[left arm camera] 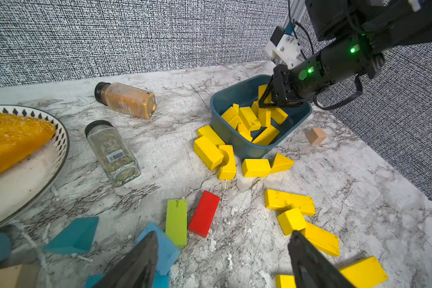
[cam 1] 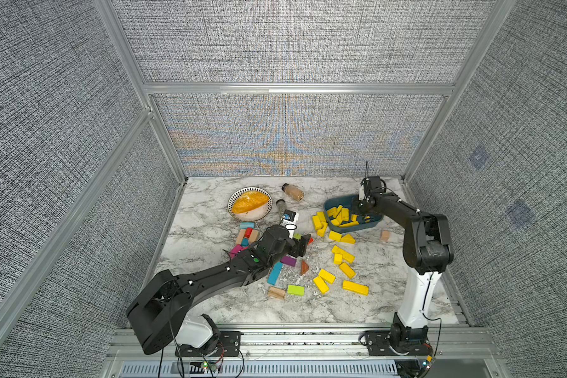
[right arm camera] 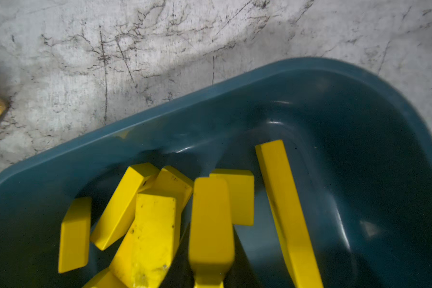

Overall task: Pick out the yellow building blocks
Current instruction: Place the building block in the storage box, then pick up the building block from the center of the board.

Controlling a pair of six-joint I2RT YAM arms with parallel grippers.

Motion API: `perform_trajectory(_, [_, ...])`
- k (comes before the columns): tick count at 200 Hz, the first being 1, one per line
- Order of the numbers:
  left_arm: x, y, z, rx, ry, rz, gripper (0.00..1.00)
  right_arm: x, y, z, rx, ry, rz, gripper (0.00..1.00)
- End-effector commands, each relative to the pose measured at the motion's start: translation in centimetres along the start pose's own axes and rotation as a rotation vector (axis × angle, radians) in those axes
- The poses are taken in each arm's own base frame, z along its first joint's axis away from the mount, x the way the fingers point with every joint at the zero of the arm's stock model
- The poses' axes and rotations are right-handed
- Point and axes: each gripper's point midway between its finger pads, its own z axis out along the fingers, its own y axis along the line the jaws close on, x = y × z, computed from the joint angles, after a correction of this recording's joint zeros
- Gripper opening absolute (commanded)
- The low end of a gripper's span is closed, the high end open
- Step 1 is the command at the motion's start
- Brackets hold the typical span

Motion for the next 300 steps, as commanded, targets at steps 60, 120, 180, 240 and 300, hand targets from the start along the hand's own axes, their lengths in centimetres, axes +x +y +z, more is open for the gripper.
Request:
perform_trajectory(60, [0.2, 0.1, -0.4, 0.000, 0.016, 0.001, 0.82, -2.6, 0.9, -4.5, -0.021, -0.066, -0.053, 0.48])
perform_trajectory(120, [0.6, 0.7, -0.4, -0.041, 0.038, -0.080, 0.82, 2.5, 2.9, -10.8, -0.093, -0.097, -0.094, 0.50])
perform_trajectory(180, [2.7, 3.9, -1.5, -0.203, 0.080, -0.144, 0.81, 10.6, 9.1, -16.1, -0.156, -0.071, -0.211, 0.49])
perform_trajectory(240, [4.6, 6.9, -3.8, -0.325, 0.059, -0.204, 0.81, 18.4, 12.6, -19.1, -0.194, 0.027, -0.348, 0.49])
perform_trajectory(300, [5.4, 10.6, -6.3, -0.421, -0.027, -0.334, 0.80, 24.7, 17.5, -19.6, -0.270, 0.145, -0.474, 0.49])
